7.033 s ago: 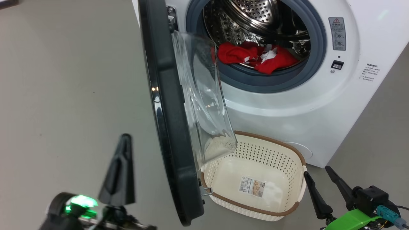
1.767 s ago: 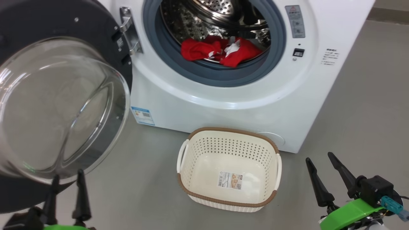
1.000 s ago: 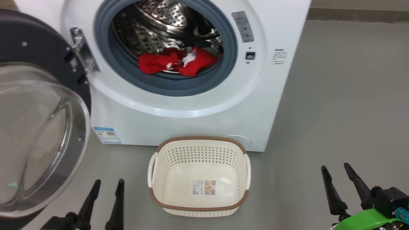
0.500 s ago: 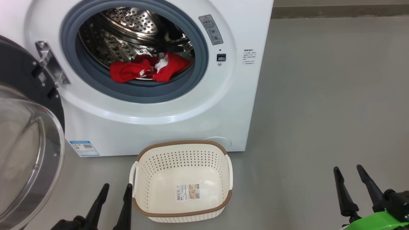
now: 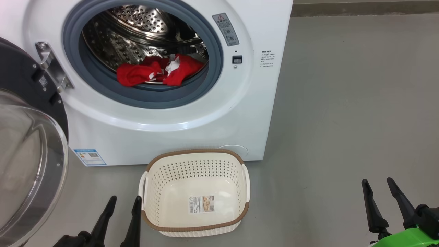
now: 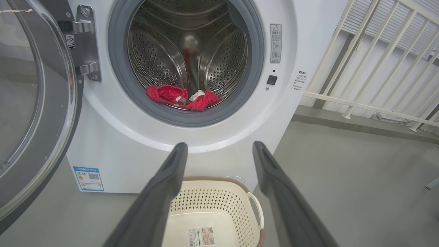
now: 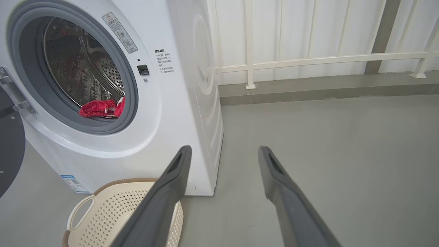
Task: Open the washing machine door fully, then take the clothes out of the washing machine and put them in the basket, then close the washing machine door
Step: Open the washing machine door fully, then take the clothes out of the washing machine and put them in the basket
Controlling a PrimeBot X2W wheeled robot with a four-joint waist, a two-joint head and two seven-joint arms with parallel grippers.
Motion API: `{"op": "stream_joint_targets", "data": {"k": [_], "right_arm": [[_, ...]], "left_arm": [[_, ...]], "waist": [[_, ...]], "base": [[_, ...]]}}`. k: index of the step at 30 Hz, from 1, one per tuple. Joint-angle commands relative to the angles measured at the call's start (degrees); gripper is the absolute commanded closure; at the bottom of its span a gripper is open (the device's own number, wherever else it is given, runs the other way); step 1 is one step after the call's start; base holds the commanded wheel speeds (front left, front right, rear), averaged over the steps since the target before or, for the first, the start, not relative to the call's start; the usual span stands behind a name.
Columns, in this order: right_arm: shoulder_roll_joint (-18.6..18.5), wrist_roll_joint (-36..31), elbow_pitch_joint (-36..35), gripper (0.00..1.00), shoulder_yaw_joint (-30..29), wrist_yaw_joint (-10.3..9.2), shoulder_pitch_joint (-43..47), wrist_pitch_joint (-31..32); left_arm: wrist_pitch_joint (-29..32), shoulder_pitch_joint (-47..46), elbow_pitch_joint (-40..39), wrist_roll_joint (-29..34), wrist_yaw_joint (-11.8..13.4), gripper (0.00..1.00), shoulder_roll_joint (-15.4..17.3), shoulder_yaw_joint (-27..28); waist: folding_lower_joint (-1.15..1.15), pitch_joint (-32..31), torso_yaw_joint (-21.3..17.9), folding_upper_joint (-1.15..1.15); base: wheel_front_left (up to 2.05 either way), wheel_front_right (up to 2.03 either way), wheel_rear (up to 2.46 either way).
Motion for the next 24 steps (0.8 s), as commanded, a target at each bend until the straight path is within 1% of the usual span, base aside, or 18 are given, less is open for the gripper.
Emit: {"op": "stream_joint_targets", "data": {"k": [1,7,13,17,24], "right_arm": [[-0.9,0.1,-1.5,0.0,1.0,0.37,-1.4,-0.5],[-1.0,0.1,-1.7,0.0,0.9,0.37,-1.3,-0.5],[-0.9,0.0,-1.8,0.0,0.9,0.37,-1.4,-0.5],[-0.9,0.0,-1.8,0.0,0.8,0.37,-1.7,-0.5],[-0.8,0.0,-1.6,0.0,1.0,0.37,-2.1,-0.5]], "left_arm": [[-0.3,-1.6,-1.7,0.3,-0.3,0.0,0.9,1.8],[-0.3,-1.8,-2.0,0.5,-0.3,0.0,0.8,1.7],[-0.3,-2.2,-2.7,-1.0,-0.3,0.0,1.2,0.7],[-0.3,-2.6,-3.2,-1.1,-0.3,0.0,1.5,0.7],[-0.3,-3.1,-3.5,-0.7,-0.3,0.0,1.5,0.9]], "waist": [[0.0,0.0,0.1,0.0],[0.0,0.1,0.3,0.0],[0.0,0.6,0.5,0.0],[0.0,0.9,0.6,0.0],[0.0,1.3,0.7,0.0]], "base": [[0.0,0.0,0.0],[0.0,0.0,0.0],[0.15,-0.15,0.0],[0.76,-0.76,0.0],[1.24,-1.24,0.0]]}}
